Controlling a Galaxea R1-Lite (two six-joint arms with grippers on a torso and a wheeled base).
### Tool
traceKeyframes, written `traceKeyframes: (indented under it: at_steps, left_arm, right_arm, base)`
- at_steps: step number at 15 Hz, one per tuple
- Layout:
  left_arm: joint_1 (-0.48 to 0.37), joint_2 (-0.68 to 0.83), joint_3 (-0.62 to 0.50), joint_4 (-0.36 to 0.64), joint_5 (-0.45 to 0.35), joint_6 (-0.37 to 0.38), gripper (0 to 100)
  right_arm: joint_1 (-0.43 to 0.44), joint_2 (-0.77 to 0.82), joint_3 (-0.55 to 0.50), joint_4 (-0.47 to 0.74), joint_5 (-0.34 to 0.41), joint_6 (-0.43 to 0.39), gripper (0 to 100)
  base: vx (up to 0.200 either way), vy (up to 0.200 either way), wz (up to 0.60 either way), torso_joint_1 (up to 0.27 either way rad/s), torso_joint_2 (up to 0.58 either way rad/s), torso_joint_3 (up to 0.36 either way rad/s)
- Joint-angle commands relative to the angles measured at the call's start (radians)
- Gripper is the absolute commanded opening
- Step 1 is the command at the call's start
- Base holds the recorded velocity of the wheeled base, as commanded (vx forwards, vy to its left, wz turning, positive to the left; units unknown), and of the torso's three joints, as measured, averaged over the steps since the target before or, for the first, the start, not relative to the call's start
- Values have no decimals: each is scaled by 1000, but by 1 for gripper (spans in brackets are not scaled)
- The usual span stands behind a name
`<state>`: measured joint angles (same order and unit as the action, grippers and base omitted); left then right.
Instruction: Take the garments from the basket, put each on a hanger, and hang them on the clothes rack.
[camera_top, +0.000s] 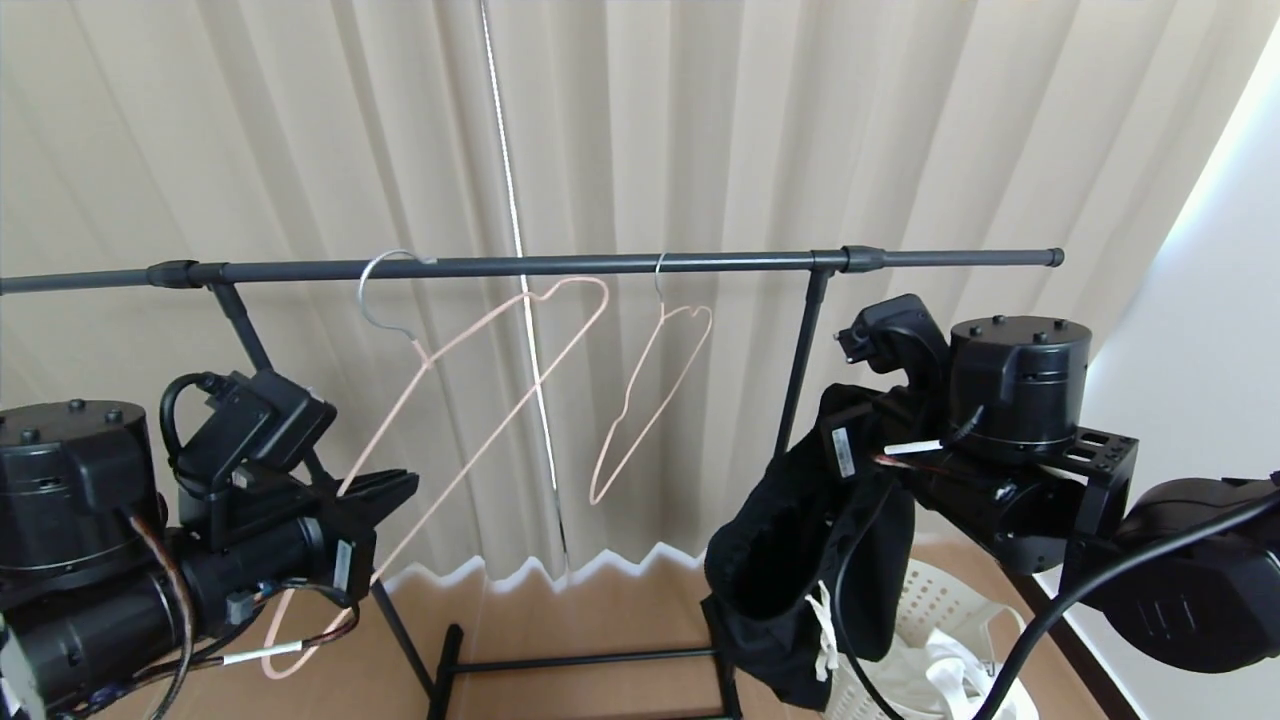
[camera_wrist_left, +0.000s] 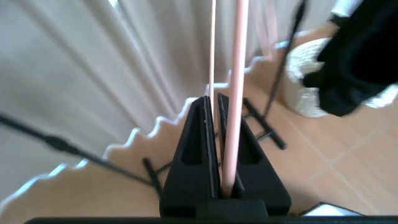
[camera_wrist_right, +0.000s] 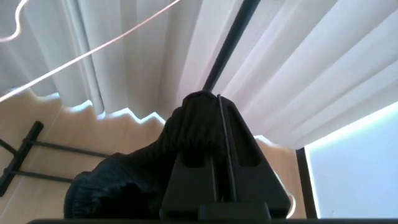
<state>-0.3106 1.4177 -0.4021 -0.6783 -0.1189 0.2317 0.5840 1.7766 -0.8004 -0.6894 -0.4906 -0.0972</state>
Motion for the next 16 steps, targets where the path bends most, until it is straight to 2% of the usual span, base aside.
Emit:
traceKeyframes:
  at_steps: [1,6,12,16]
  left_arm:
    - [-42,-68,36,2,-53,12,0]
    - [-168,-20,86,6,-82,130,0]
    - [-303,61,85,5,-93,140,0]
    - [-329,142,29,0,-87,130,0]
  right_arm:
    - [-16,-13,-17,2,0,-1,0]
    - [-55,-6,-45,1,-26,-10,0]
    - [-67,-2,-68,-1,-28,-10,0]
    - [-32,-8,-52,-1,-28,-9,0]
  base:
    - [0,0,0,0,0,0]
    - [0,0,0,0,0,0]
    - [0,0,0,0,0,0]
    - [0,0,0,0,0,0]
